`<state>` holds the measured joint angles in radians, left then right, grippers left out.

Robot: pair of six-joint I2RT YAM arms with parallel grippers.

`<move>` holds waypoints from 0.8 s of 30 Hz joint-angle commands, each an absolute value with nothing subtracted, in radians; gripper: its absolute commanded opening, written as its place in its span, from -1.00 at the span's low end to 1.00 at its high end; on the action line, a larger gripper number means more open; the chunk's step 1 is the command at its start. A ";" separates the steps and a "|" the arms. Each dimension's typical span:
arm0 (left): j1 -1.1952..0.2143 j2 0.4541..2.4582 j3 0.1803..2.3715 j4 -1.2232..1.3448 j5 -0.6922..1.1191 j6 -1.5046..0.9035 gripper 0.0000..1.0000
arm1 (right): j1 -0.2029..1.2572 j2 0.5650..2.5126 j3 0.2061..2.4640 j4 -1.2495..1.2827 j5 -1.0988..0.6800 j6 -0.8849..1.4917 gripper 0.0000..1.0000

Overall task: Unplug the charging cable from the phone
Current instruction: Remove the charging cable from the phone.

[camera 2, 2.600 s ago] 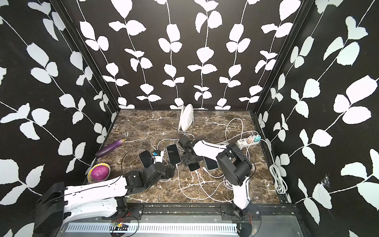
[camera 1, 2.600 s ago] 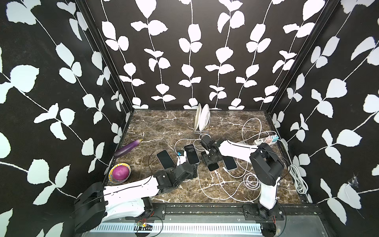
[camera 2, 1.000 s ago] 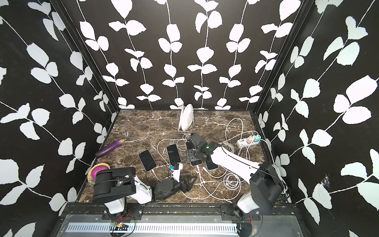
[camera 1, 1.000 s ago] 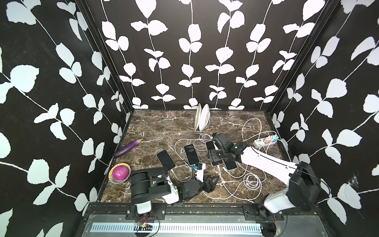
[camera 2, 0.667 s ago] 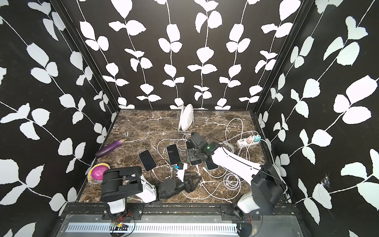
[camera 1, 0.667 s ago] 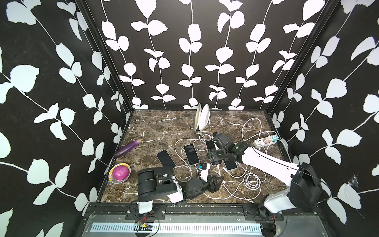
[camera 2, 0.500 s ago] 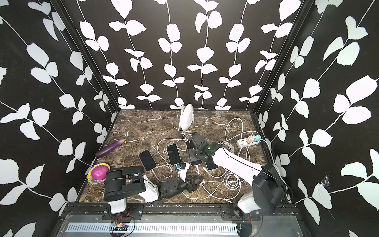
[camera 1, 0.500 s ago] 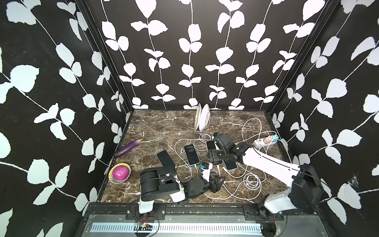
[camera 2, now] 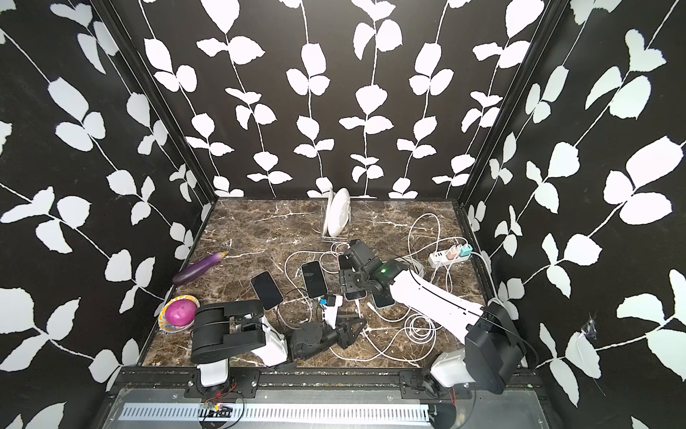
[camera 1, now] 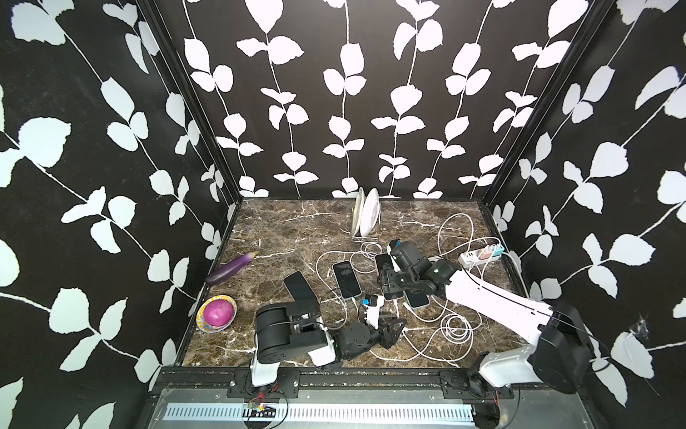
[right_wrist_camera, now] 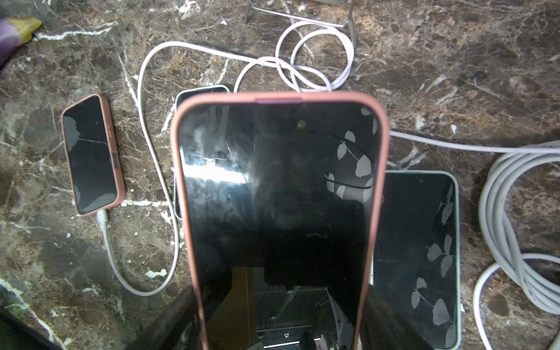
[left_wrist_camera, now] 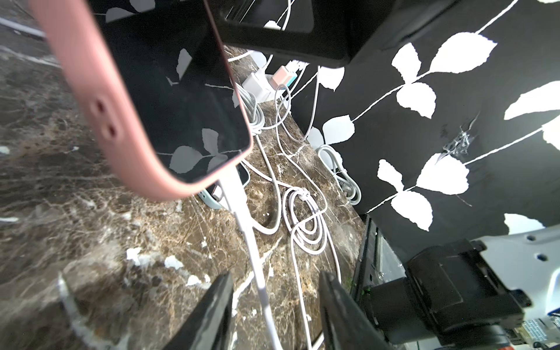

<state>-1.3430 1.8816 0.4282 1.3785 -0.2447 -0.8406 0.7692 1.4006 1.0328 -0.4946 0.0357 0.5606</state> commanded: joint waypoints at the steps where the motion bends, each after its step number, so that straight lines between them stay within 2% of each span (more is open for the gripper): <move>1: -1.338 1.879 0.430 1.383 -0.253 -0.838 -0.11 | 0.762 1.366 1.027 -0.434 0.016 0.582 -1.00; 3: -1.337 1.876 0.433 1.378 -0.255 -0.838 -0.23 | 0.762 1.366 1.025 -0.431 0.013 0.584 -1.00; 9: -1.338 1.862 0.439 1.334 -0.266 -0.845 -0.84 | 0.757 1.363 1.020 -0.429 0.010 0.585 -1.00; 11: -1.337 1.858 0.439 1.324 -0.270 -0.846 -0.95 | 0.756 1.361 1.018 -0.427 0.010 0.584 -1.00; 13: -1.337 1.855 0.441 1.317 -0.272 -0.847 -1.00 | 0.754 1.359 1.013 -0.426 0.009 0.584 -1.00; 24: -1.338 1.839 0.465 1.244 -0.267 -0.850 -1.00 | 0.743 1.349 1.008 -0.381 0.055 0.603 -1.00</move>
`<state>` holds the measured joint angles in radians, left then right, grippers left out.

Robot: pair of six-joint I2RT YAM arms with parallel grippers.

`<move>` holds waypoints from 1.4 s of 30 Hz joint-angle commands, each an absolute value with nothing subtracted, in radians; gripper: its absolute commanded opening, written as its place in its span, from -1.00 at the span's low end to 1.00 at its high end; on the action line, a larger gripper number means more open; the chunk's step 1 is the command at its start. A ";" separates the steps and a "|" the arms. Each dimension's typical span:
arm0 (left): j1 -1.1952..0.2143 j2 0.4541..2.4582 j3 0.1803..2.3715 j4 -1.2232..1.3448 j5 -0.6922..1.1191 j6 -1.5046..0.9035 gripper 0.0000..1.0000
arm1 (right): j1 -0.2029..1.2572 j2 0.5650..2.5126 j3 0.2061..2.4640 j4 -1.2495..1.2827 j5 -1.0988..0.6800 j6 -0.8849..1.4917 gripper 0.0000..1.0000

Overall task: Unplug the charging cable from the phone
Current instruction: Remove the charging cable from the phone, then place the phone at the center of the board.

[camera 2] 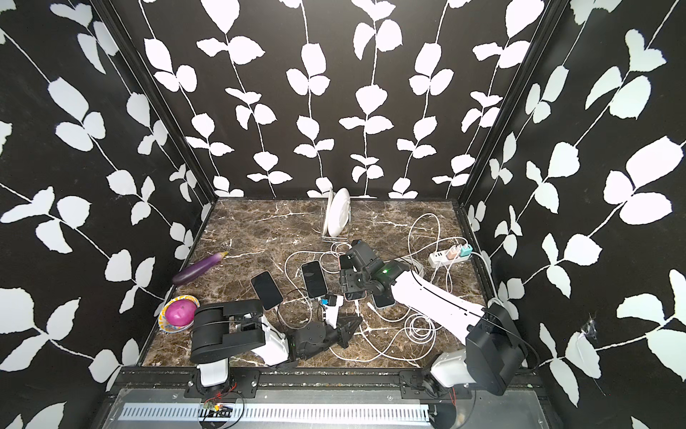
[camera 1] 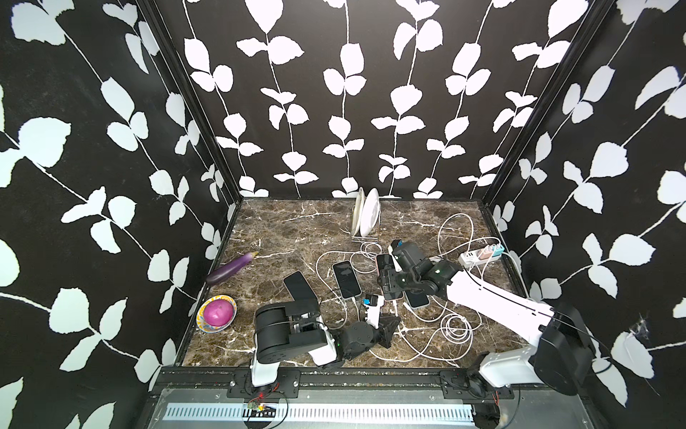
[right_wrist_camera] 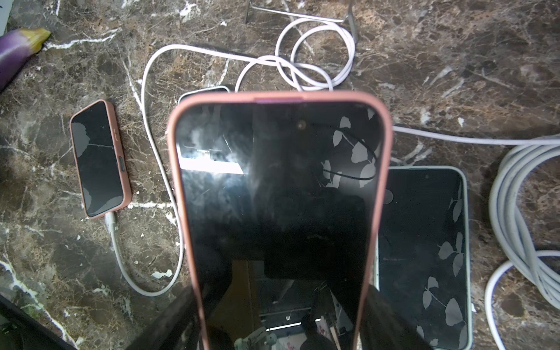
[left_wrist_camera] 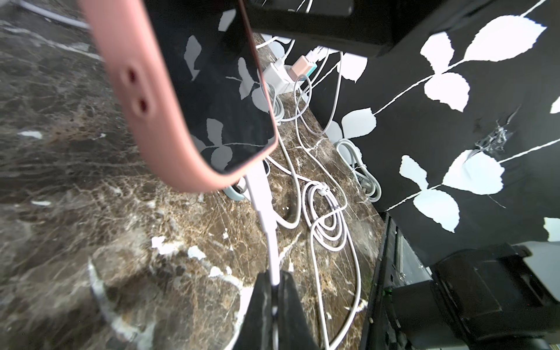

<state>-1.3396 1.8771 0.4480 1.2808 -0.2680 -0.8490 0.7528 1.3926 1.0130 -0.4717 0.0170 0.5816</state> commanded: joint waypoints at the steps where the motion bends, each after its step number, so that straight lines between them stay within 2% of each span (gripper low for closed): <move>1: -1.338 1.838 0.465 1.238 -0.266 -0.850 -1.00 | 0.741 1.350 1.010 -0.369 0.071 0.607 -1.00; 7: -1.339 1.833 0.469 1.218 -0.268 -0.848 -1.00 | 0.711 1.371 1.043 -0.310 0.096 0.622 -1.00; 14: -1.342 1.826 0.471 1.200 -0.267 -0.834 -1.00 | 0.705 1.418 1.108 -0.357 0.083 0.610 -1.00; 15: -1.342 1.824 0.466 1.209 -0.267 -0.827 -0.90 | 0.705 1.419 1.112 -0.373 0.083 0.606 -1.00; 17: -1.342 1.812 0.442 1.247 -0.271 -0.814 -0.23 | 0.705 1.419 1.124 -0.420 0.091 0.601 -1.00; 18: -1.341 1.800 0.425 1.260 -0.280 -0.810 -0.07 | 0.705 1.417 1.128 -0.446 0.094 0.598 -1.00; 21: -1.342 1.710 0.365 1.236 -0.304 -0.776 0.23 | 0.706 1.391 1.135 -0.520 0.106 0.586 -1.00; 24: -1.342 1.520 0.328 1.079 -0.303 -0.702 0.33 | 0.702 1.396 1.167 -0.615 0.103 0.564 -1.00; 27: -1.341 1.258 0.351 0.749 -0.329 -0.644 0.43 | 0.702 1.442 1.208 -0.691 0.093 0.547 -1.00; 29: -1.341 1.039 0.421 0.398 -0.430 -0.617 0.50 | 0.703 1.490 1.236 -0.722 0.083 0.535 -1.00; 31: -1.326 0.938 0.494 0.084 -0.565 -0.629 0.53 | 0.703 1.541 1.255 -0.745 0.048 0.540 -1.00; 33: -1.262 0.893 0.568 -0.135 -0.602 -0.686 0.49 | 0.716 1.587 1.267 -0.746 0.007 0.553 -1.00; 36: -1.159 0.871 0.625 -0.319 -0.569 -0.784 0.43 | 0.755 1.669 1.293 -0.741 -0.001 0.582 -1.00; 42: -1.138 0.915 0.664 -0.343 -0.548 -0.788 0.38 | 0.777 1.788 1.349 -0.741 -0.011 0.653 -1.00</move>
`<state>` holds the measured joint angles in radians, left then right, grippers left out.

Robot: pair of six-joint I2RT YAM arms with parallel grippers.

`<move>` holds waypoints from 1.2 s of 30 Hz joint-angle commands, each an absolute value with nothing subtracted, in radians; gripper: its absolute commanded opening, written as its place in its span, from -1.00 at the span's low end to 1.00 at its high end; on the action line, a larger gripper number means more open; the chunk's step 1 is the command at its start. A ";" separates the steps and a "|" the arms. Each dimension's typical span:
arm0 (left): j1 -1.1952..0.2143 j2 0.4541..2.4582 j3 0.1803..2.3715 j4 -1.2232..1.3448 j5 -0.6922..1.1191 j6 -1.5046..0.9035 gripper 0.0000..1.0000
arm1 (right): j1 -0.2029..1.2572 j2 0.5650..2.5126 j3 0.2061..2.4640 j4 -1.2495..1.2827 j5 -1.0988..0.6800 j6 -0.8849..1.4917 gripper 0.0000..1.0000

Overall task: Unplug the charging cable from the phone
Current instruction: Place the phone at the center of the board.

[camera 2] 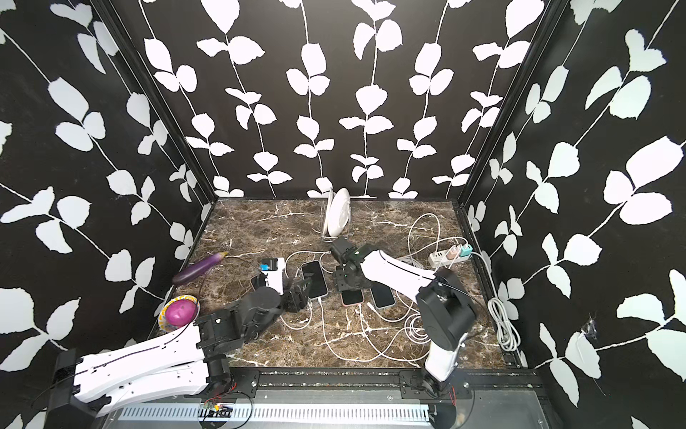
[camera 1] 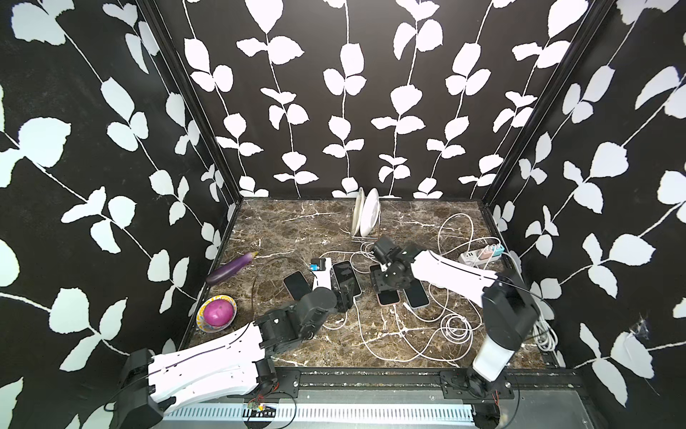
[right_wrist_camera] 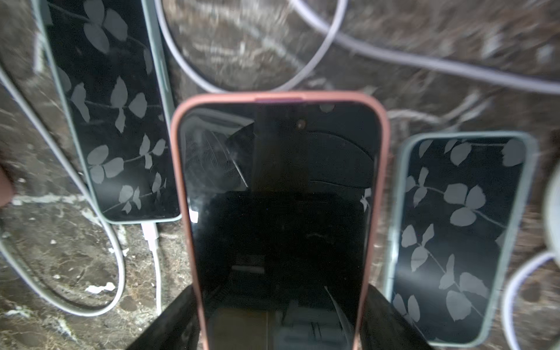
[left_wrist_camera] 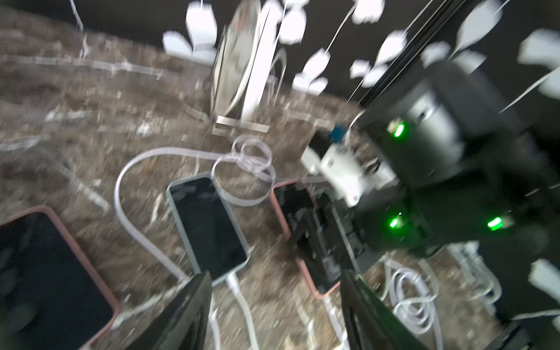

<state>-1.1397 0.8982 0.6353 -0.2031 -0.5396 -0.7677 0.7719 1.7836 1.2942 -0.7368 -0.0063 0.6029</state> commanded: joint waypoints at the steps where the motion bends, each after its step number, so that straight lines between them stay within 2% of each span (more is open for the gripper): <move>1: -1.137 0.924 0.670 -0.352 -0.551 -0.796 0.36 | 0.778 1.802 1.349 -0.742 -0.016 0.669 -1.00; 10: -1.077 0.953 0.663 -0.419 -0.505 -0.898 0.35 | 0.782 1.898 1.349 -0.754 -0.001 0.762 -1.00; 22: -1.074 0.897 0.643 -0.405 -0.488 -0.870 0.36 | 0.709 1.980 1.376 -0.742 -0.022 0.733 -1.00; 23: -1.074 0.896 0.643 -0.406 -0.489 -0.870 0.37 | 0.709 1.983 1.385 -0.744 -0.025 0.719 -0.87; 25: -1.074 0.897 0.641 -0.407 -0.492 -0.870 0.38 | 0.707 1.983 1.394 -0.738 -0.030 0.698 -0.44; 27: -1.074 0.899 0.638 -0.407 -0.495 -0.874 0.38 | 0.706 1.982 1.394 -0.723 -0.037 0.679 -0.12; 29: -1.074 0.897 0.633 -0.399 -0.493 -0.876 0.38 | 0.704 1.988 1.402 -0.725 -0.040 0.662 0.04; 33: -1.075 0.900 0.632 -0.395 -0.488 -0.876 0.38 | 0.704 1.992 1.423 -0.754 -0.043 0.644 0.15; 36: -1.074 0.899 0.631 -0.396 -0.489 -0.876 0.38 | 0.707 1.957 1.419 -0.757 -0.037 0.635 0.54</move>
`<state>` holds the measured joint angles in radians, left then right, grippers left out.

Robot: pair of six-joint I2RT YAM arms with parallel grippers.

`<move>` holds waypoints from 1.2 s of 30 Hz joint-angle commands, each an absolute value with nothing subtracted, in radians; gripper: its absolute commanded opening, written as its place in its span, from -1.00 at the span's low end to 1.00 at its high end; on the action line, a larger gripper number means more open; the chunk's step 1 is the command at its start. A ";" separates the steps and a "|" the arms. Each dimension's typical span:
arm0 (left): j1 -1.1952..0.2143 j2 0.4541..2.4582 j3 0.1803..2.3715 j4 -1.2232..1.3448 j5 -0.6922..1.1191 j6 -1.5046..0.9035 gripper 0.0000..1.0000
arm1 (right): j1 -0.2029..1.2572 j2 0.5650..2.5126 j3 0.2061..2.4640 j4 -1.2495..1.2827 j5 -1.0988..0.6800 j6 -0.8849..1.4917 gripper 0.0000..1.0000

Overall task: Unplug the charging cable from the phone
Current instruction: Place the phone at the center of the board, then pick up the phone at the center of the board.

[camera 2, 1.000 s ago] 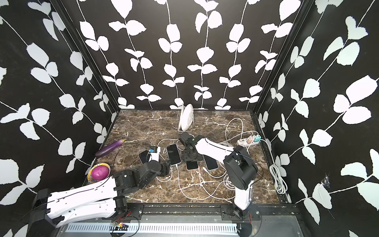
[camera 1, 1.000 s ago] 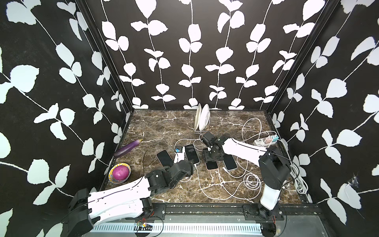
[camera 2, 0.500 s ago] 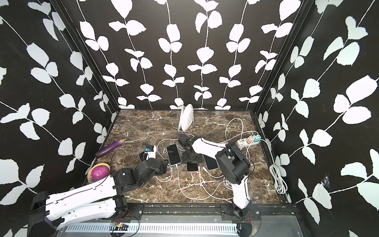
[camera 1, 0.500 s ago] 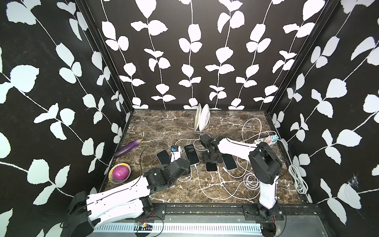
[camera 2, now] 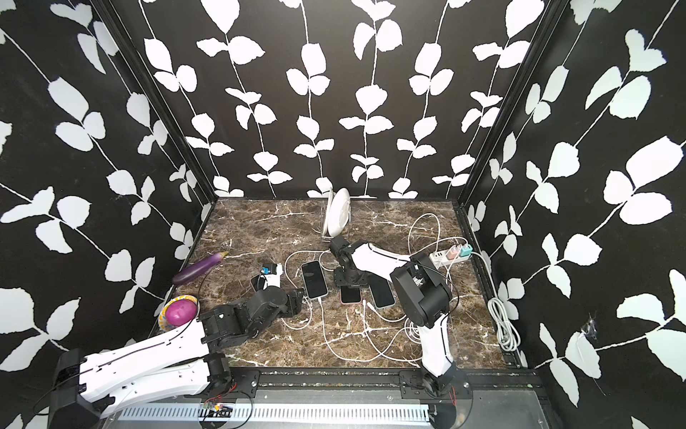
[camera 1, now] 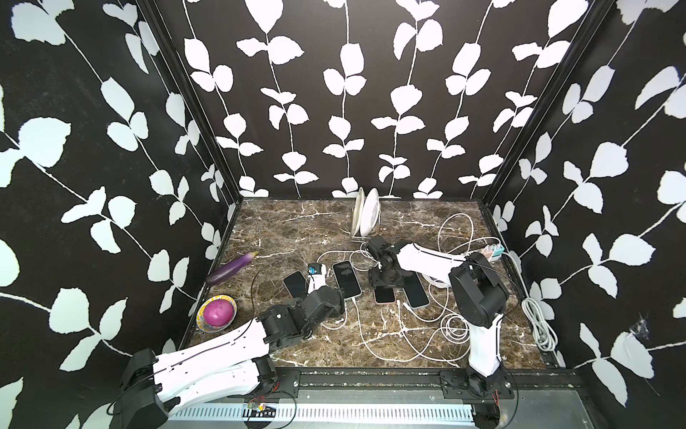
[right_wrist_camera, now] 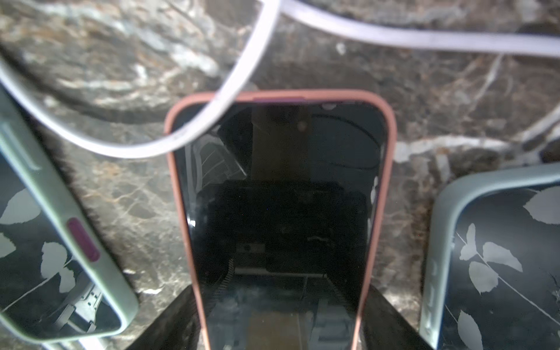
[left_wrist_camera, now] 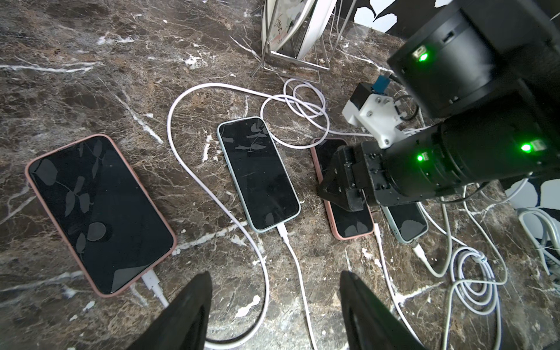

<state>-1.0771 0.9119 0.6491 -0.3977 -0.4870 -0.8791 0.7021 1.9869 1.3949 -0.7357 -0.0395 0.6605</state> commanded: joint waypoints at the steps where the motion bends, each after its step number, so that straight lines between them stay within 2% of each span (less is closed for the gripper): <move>1: -1.074 0.896 0.630 -0.395 -0.491 -0.877 0.38 | 0.709 1.941 1.419 -0.759 -0.032 0.633 0.69; 2: -1.074 0.898 0.628 -0.395 -0.492 -0.878 0.39 | 0.712 1.927 1.420 -0.764 -0.028 0.630 0.81; 3: -1.074 0.898 0.628 -0.396 -0.493 -0.878 0.39 | 0.713 1.913 1.426 -0.775 -0.020 0.629 0.85; 11: -1.074 0.902 0.644 -0.434 -0.510 -0.887 0.41 | 0.764 1.864 1.505 -0.859 0.019 0.598 0.97; 19: -1.074 0.826 0.595 -0.499 -0.557 -0.963 0.43 | 0.894 2.021 1.713 -0.866 0.016 0.529 0.98; 36: -1.072 0.793 0.552 -0.496 -0.560 -0.984 0.43 | 0.906 2.224 1.857 -0.855 0.064 0.551 0.99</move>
<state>-1.0771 0.7948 0.5709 -0.4885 -0.5426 -0.9768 0.9077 2.2044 1.8256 -0.8333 0.0448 0.5426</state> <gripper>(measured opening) 0.716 0.995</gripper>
